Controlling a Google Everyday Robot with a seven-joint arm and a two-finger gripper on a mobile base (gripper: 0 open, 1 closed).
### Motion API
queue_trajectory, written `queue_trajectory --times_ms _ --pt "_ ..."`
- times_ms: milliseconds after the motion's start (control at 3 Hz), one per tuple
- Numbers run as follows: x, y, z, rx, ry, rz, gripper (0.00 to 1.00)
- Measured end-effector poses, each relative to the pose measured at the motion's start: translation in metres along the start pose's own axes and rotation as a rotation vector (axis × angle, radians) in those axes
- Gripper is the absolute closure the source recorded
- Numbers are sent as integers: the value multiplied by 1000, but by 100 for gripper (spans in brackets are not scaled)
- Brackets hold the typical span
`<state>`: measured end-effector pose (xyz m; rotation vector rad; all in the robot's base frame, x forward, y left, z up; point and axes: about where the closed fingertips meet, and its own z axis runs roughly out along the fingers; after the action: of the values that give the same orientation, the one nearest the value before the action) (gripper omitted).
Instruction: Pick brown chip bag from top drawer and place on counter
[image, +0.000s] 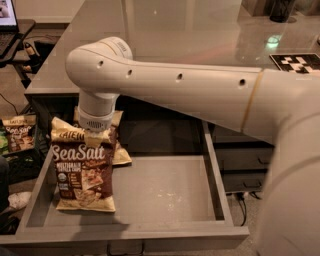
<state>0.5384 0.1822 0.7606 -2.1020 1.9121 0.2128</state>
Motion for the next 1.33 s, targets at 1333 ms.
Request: queue_trajectory --times_ms 1333 --pt "13 40 -119 219 12 -21 100"
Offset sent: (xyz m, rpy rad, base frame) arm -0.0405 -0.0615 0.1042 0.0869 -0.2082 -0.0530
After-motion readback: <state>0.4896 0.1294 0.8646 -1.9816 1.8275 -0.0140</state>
